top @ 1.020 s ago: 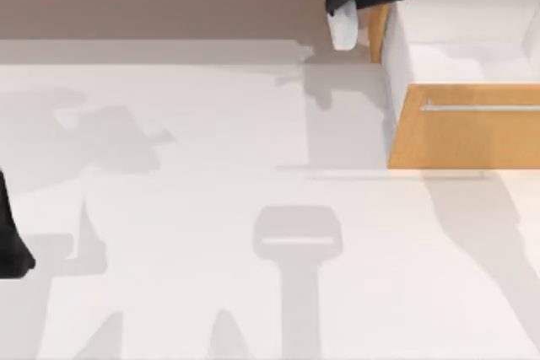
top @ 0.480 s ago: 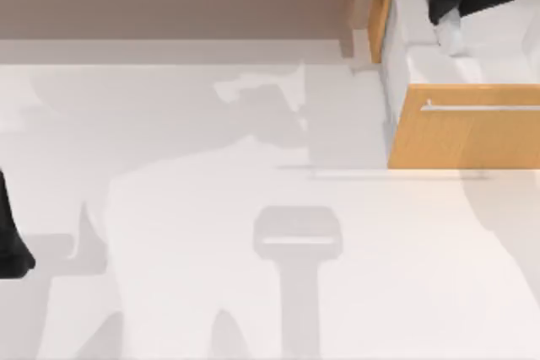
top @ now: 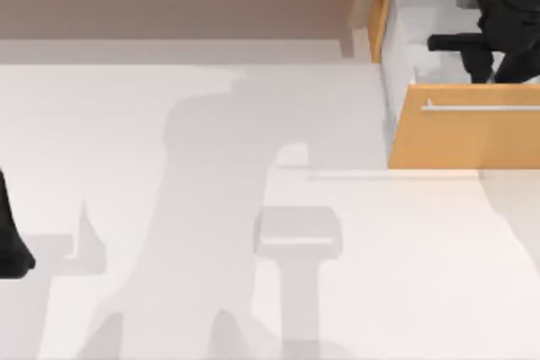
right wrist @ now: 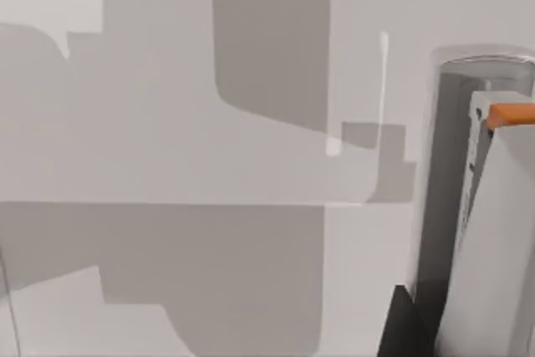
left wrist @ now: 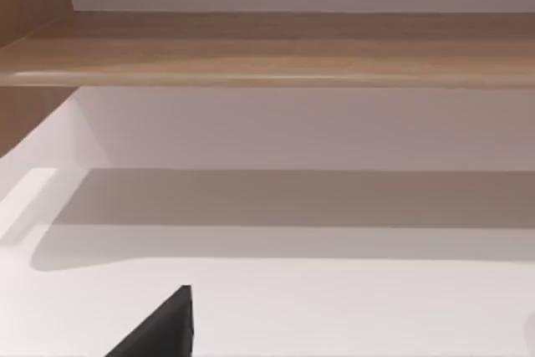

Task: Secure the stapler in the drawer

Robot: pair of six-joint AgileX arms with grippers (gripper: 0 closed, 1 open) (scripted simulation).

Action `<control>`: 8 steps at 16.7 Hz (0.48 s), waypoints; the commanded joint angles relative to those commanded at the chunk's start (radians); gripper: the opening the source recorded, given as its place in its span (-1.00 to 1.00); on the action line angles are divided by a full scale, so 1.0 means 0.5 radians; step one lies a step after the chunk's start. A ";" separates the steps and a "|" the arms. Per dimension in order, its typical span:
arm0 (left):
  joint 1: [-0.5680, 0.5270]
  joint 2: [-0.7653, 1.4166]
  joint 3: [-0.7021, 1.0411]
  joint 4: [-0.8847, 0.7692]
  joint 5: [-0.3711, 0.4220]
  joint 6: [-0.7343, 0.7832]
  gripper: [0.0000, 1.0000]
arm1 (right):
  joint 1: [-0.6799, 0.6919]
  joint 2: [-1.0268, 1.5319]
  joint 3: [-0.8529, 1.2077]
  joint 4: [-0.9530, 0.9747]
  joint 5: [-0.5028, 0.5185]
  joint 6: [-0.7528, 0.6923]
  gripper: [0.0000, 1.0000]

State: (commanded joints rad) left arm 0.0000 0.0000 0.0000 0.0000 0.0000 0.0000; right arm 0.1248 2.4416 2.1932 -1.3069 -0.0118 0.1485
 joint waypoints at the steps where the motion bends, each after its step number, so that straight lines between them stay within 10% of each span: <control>1: 0.000 0.000 0.000 0.000 0.000 0.000 1.00 | 0.007 0.013 -0.009 0.001 0.004 0.010 -1.00; 8: 0.000 0.000 0.000 0.000 0.000 0.000 1.00 | 0.008 0.013 -0.011 0.012 0.004 0.008 -1.00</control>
State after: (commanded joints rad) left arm 0.0000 0.0000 0.0000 0.0000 0.0000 0.0000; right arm 0.1290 2.4482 2.1878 -1.3008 -0.0099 0.1527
